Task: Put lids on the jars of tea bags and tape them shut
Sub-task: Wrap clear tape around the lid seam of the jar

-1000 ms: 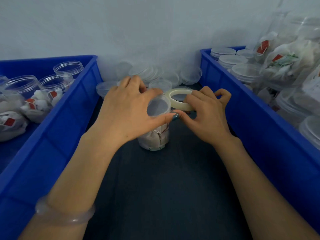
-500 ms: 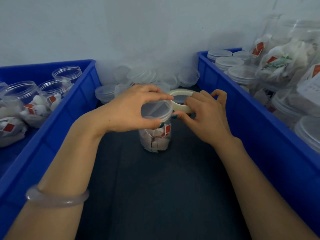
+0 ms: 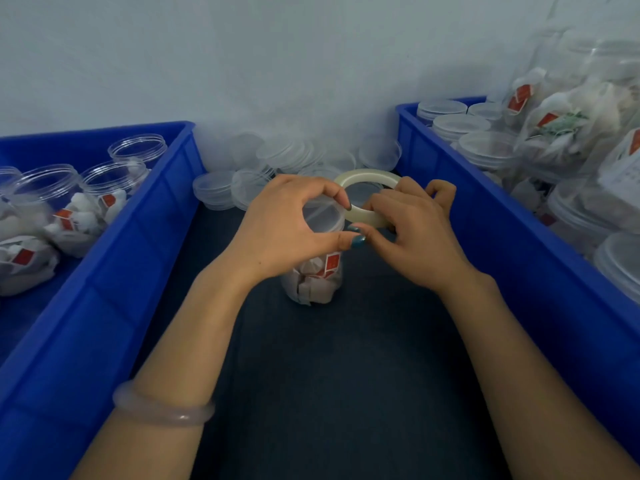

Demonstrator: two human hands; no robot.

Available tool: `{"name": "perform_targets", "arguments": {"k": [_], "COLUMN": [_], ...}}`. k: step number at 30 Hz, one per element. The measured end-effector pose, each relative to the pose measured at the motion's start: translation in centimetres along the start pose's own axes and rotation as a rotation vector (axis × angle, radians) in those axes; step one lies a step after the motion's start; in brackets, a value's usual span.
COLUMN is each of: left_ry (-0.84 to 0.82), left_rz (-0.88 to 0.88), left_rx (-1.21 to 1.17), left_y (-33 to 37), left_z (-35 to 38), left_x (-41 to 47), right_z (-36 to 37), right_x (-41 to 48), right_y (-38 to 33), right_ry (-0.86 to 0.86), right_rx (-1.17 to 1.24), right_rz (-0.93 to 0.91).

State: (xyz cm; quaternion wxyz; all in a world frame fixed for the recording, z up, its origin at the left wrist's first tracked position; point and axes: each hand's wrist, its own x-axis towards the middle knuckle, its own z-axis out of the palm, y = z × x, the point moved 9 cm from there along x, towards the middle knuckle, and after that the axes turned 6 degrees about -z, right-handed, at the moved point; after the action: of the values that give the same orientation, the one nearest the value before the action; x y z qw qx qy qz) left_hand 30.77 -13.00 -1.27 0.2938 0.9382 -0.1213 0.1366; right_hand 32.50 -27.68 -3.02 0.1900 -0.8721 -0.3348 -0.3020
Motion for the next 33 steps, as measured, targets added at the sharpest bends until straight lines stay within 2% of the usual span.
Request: {"name": "perform_targets", "arguments": {"k": [3, 10, 16, 19, 23, 25, 27, 29, 33], "left_ry": [-0.023, -0.148, -0.187, -0.190, -0.109, -0.098, -0.094, -0.090, -0.173], "left_rz": [0.028, 0.083, 0.056, -0.002, -0.127, -0.205, -0.231, -0.176, -0.112], "left_rx": [-0.019, -0.089, -0.133, 0.039, 0.477, 0.618, 0.658, 0.666, 0.466], "left_y": [0.0, 0.2, -0.1, -0.7, -0.9, -1.1, -1.1, -0.6, -0.7], "left_z": [-0.2, 0.0, 0.0, 0.3, -0.2, -0.5, -0.6, -0.3, -0.1], "left_x": [0.0, 0.1, 0.2, 0.3, 0.1, -0.3, -0.6, -0.7, -0.8], "right_z": [-0.3, -1.5, -1.2, -1.0, -1.0, -0.6, -0.2, 0.1, -0.2], "right_x": [-0.2, -0.4, -0.2, -0.3, -0.3, -0.3, -0.4, -0.6, -0.6], "right_y": [0.3, 0.0, 0.0, 0.1, 0.5, 0.7, 0.8, 1.0, 0.9], "right_ry": [0.006, 0.140, 0.136, 0.136, 0.121, 0.088, 0.057, 0.024, 0.033], "right_rx": [0.018, -0.138, -0.127, -0.139, -0.184, -0.165, -0.094, -0.041, -0.035], "right_rz": [-0.026, 0.012, 0.069, 0.089, 0.122, 0.106, 0.057, 0.017, 0.001]}}
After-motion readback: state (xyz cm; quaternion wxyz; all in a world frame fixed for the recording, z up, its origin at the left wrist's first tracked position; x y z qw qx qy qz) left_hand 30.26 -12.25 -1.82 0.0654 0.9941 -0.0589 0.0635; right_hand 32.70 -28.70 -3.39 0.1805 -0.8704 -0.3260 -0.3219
